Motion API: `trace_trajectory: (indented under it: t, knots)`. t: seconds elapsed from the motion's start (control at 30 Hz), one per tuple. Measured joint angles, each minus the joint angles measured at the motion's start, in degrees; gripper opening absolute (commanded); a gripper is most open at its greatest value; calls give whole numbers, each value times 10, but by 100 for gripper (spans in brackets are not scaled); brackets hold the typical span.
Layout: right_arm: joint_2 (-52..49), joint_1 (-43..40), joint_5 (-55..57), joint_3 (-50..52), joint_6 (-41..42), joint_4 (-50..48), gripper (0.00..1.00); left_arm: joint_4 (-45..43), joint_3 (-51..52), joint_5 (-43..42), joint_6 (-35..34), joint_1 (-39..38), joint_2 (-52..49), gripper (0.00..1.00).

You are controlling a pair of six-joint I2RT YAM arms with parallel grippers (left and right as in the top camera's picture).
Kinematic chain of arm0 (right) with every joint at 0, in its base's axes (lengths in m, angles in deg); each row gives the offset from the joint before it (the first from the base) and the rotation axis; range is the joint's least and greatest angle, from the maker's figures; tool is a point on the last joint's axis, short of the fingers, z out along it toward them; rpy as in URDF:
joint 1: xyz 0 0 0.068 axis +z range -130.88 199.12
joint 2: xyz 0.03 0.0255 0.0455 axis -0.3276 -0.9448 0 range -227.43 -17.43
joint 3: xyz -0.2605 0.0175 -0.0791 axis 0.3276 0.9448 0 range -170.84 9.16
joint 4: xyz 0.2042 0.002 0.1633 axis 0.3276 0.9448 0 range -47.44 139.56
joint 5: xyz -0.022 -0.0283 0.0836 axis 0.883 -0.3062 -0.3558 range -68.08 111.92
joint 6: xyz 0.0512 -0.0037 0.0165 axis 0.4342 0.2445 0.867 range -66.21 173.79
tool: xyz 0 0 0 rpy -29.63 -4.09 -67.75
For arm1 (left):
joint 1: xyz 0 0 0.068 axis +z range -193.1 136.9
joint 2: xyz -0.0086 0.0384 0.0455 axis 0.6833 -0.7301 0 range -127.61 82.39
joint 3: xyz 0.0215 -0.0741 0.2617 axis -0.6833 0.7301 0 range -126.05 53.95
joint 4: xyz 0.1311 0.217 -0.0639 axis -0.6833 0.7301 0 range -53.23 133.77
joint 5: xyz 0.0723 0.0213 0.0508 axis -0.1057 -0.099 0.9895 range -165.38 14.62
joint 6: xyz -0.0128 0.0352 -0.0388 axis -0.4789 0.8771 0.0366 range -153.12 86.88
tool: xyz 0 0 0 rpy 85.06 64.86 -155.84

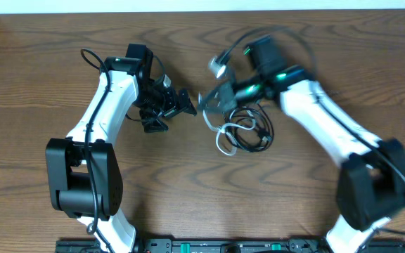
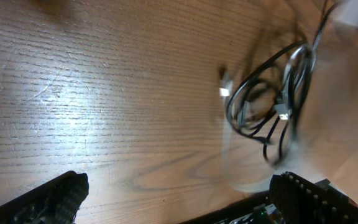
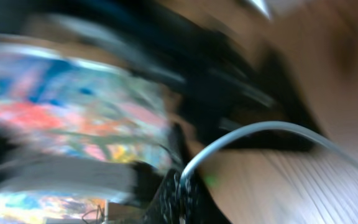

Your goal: Untangle cables

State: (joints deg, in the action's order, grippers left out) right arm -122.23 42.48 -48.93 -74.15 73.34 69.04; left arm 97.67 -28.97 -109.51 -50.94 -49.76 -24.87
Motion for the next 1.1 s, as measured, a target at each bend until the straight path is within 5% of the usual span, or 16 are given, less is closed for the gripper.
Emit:
trace_trajectory:
  t: [0.33,0.67,0.77,0.9,1.03,1.1]
  knots:
    - [175,-122,-86,-12,257,-366,1,0,0,0,0,0,0,99]
    - [266,-199,-60,-13,332,-395,2,-1,0,0,0,0,0,99]
    - [264,-201,-56,-15,318,-323,12,0,0,0,0,0,0,99]
    - [263,-201,-15,-18,228,-75,30,0,1,0,0,0,0,99]
    - [247,-193,143,-16,106,207,39,-1,1,0,0,-1,0,99]
    - [241,-178,209,-14,56,274,45,-1,1,0,0,-1,0,99]
